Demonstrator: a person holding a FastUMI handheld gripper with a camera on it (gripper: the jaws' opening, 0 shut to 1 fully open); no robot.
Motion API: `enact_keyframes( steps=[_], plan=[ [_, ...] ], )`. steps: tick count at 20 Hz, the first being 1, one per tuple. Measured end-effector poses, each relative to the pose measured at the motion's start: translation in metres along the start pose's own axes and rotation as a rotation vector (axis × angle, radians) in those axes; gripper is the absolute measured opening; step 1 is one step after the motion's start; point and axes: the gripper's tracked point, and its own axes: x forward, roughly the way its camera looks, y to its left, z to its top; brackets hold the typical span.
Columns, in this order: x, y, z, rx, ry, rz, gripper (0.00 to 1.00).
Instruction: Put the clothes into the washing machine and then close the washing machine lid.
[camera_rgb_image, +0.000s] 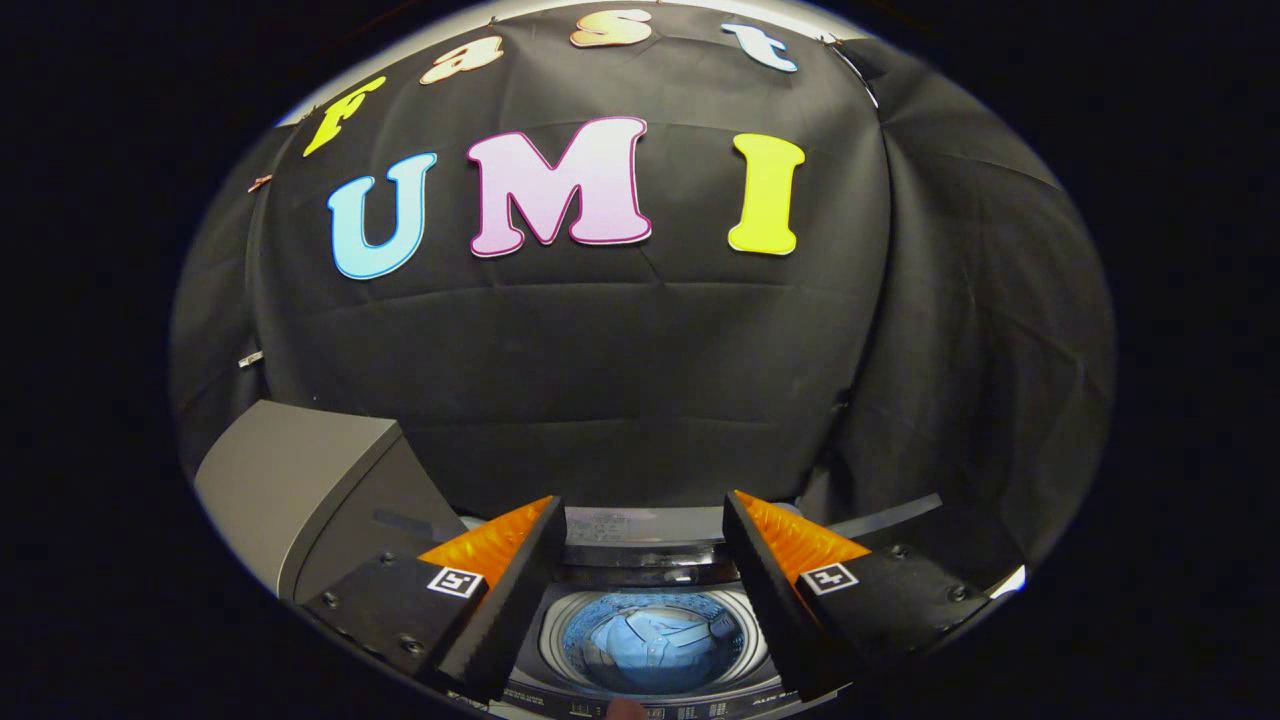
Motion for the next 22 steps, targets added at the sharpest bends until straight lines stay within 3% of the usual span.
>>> enact_keyframes(
  steps=[12,22],
  plan=[
    [0.001,0.002,-0.01,0.014,0.011,0.012,0.99],
    [0.01,-0.014,-0.126,0.01,0.237,-0.007,0.99]
  ],
)
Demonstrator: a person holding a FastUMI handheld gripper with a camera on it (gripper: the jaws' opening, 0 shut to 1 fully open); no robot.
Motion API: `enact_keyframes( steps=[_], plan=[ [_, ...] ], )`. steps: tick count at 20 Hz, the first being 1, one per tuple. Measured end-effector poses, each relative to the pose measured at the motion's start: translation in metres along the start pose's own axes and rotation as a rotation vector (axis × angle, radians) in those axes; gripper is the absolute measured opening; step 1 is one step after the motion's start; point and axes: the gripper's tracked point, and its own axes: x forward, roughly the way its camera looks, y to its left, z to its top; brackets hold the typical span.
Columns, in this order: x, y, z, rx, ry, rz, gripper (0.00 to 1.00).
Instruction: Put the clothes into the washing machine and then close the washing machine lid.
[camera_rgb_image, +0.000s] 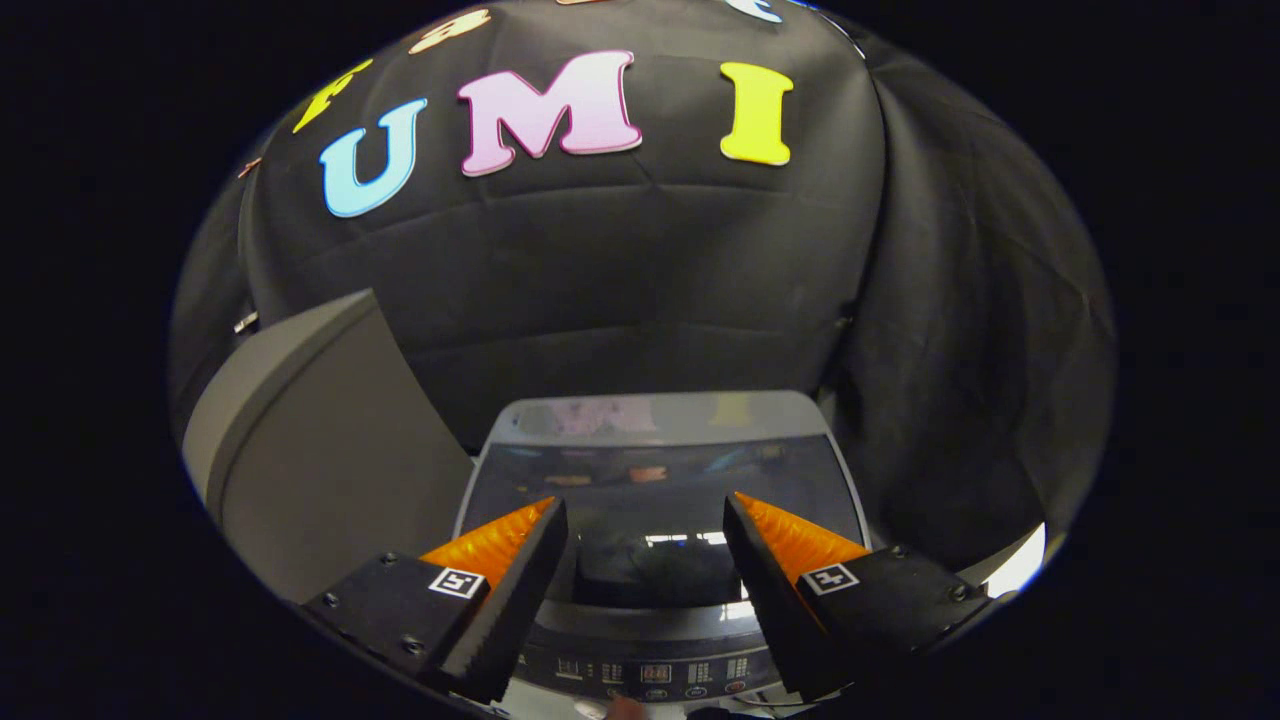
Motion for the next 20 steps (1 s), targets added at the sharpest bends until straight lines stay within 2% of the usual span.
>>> enact_keyframes(
  steps=[6,10,13,20],
  plan=[
    [0.008,-0.01,-0.059,-0.002,0.133,-0.023,1.0],
    [0.0,-0.008,-0.054,-0.01,0.122,-0.022,1.0],
    [-0.01,0.005,-0.031,-0.008,0.076,0.0,1.0],
    [-0.062,0.036,0.08,-0.042,-0.201,0.061,1.0]
  ],
)
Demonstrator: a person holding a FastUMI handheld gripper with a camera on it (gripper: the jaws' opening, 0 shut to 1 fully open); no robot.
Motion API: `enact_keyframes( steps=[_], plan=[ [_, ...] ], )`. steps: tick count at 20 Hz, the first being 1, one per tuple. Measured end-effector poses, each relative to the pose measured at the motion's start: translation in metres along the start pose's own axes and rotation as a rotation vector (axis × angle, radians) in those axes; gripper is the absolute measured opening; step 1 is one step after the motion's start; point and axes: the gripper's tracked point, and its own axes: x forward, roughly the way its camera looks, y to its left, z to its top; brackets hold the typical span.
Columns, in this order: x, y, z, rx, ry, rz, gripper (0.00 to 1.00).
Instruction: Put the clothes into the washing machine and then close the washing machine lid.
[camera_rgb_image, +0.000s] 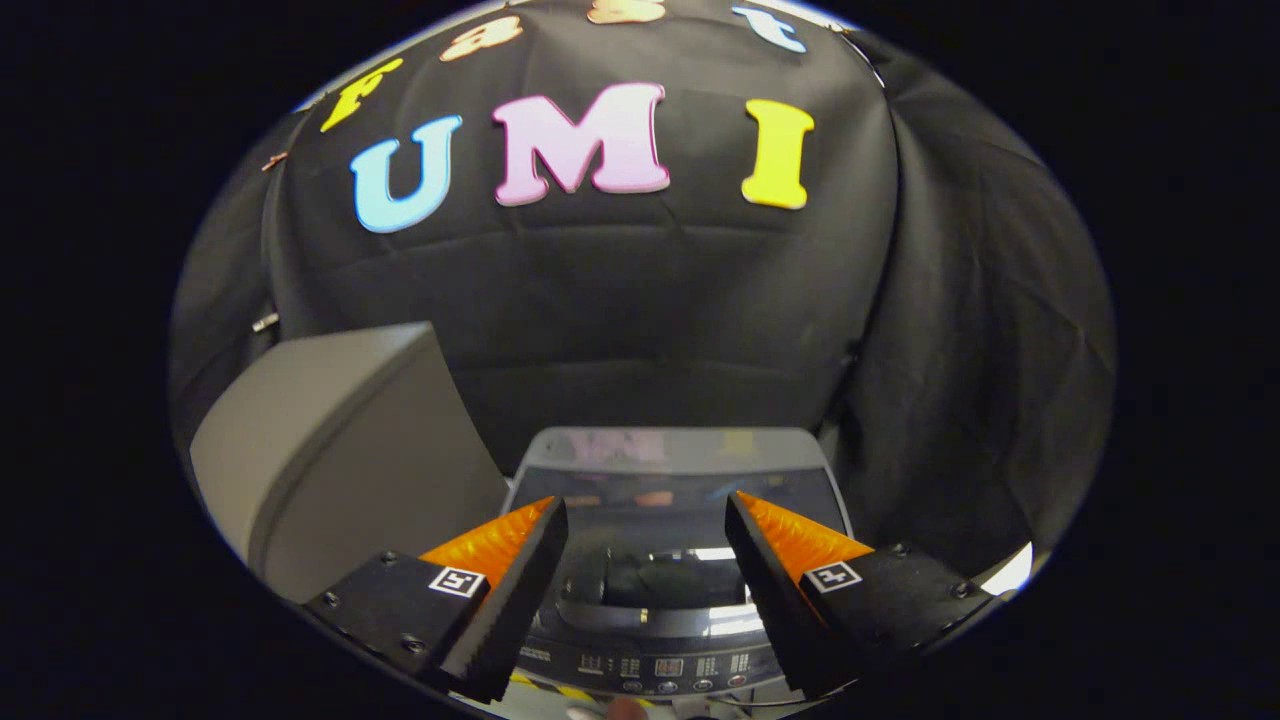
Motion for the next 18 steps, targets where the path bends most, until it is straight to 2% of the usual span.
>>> enact_keyframes(
  steps=[5,10,18],
  plan=[
    [-0.03,0.017,0.078,-0.006,-0.193,0.03,0.99],
    [-0.062,0.028,0.138,-0.02,-0.35,0.054,0.99],
    [-0.106,0.028,0.181,0.011,-0.495,0.065,0.99]
  ],
)
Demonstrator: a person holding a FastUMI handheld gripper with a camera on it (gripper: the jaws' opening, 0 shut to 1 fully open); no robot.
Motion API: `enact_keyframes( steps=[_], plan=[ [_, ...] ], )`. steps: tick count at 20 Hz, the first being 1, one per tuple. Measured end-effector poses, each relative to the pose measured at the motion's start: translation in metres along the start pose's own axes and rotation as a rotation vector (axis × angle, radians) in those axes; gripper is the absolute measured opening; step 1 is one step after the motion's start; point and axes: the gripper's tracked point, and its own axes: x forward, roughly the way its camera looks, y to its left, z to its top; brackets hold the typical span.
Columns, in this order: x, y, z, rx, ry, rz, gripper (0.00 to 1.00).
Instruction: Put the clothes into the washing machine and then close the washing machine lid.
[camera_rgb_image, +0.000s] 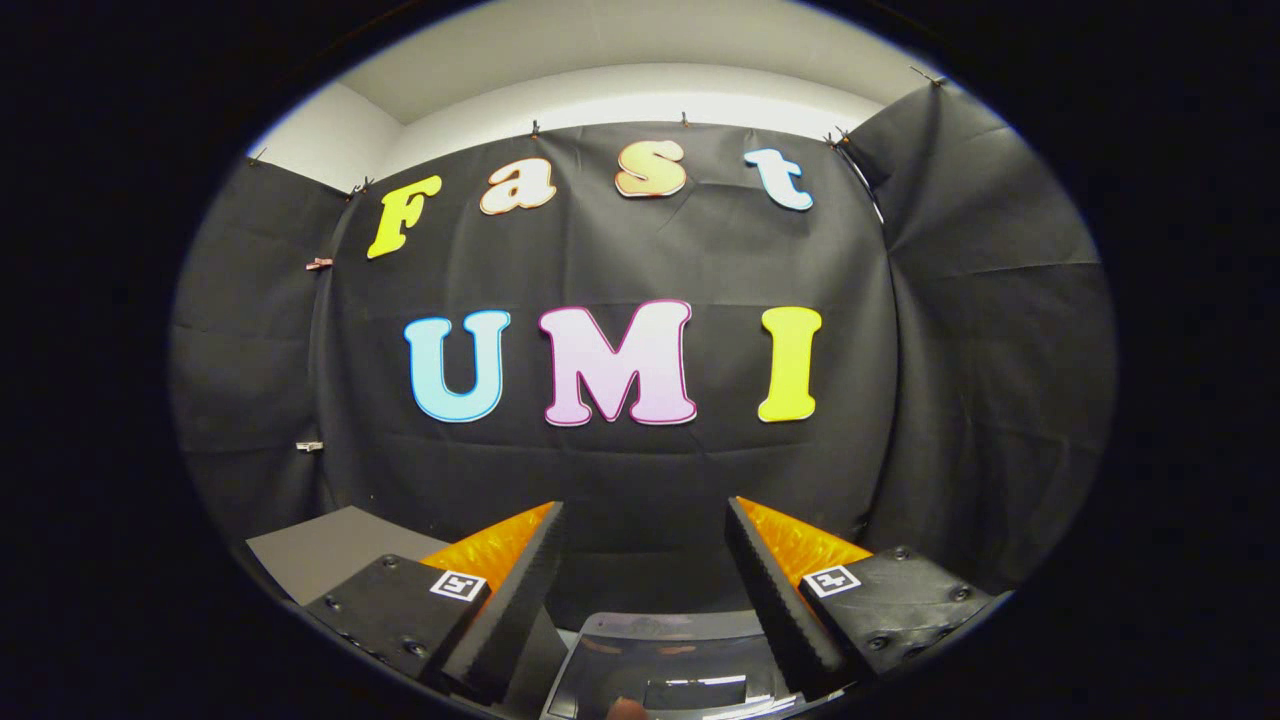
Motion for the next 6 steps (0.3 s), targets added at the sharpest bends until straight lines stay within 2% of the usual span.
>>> enact_keyframes(
  steps=[6],
  plan=[
    [-0.001,0.0052,0.0086,0.013,-0.015,0.004,0.99]
  ],
)
